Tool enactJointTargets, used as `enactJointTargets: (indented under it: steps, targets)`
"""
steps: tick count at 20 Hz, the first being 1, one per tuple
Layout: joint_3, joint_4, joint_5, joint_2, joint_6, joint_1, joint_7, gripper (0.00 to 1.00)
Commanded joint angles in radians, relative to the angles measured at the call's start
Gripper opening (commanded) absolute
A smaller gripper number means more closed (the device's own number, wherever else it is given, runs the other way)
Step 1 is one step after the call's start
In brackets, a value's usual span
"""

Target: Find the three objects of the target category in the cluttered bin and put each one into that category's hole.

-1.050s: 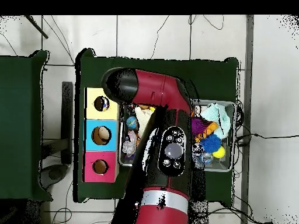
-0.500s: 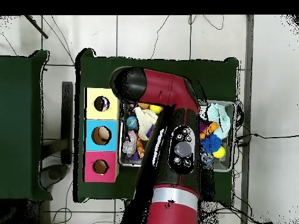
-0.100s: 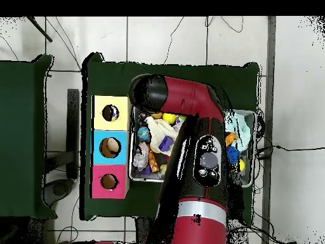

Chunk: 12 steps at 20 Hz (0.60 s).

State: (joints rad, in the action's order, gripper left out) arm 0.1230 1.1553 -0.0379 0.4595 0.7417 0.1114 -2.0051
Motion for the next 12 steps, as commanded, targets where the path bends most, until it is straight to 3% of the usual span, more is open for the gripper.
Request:
enactJointTargets:
  steps: [1,8,12]
  targets:
    - [-0.130,0.052,0.094,-0.036,0.029,0.081,0.206,1.00]
    - [-0.154,0.100,0.143,-0.039,-0.017,0.123,0.190,1.00]
    - [-0.174,0.121,0.160,-0.053,0.013,0.134,0.174,1.00]
